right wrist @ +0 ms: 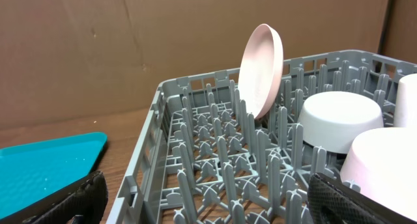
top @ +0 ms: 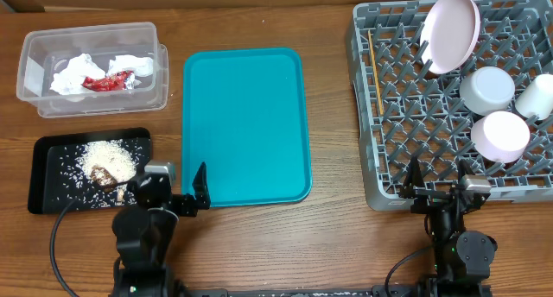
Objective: Sort waste into correct bins and load items into the dishwasher
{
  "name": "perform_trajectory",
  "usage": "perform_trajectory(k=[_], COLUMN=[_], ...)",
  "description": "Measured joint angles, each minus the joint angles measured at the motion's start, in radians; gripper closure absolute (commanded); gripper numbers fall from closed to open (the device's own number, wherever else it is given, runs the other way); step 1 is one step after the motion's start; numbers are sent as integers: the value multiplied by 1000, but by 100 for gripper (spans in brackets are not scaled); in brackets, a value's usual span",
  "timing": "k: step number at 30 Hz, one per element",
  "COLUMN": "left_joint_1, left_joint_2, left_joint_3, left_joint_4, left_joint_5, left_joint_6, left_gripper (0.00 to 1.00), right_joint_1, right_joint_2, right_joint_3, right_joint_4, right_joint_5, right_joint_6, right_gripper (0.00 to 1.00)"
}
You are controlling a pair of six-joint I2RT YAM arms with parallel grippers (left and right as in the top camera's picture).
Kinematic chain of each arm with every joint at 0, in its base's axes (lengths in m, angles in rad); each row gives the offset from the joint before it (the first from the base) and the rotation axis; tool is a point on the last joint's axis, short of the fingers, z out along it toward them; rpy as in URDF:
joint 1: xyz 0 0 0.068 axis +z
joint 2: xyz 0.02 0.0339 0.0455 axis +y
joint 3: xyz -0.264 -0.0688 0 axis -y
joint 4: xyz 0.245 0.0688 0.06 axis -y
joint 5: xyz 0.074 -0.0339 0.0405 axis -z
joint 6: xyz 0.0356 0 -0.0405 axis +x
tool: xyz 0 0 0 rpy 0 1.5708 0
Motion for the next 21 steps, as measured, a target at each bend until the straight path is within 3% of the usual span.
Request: perform_trajectory(k=[9,21], left_joint_1=[0,0], left_joint_2=[-154,-353], left_joint_3=[-142,-151], left_joint_4=[4,-3], left_joint_5=[-76,-123], left_joint_6=[-8,-8], left_gripper=[0,0], right_joint_1=[0,0], right_joint_2=[0,0], right_joint_3=[0,0], right_joint_4=[0,0], right_joint_5=[0,0], right_joint_6=[0,0], right_gripper=[0,0])
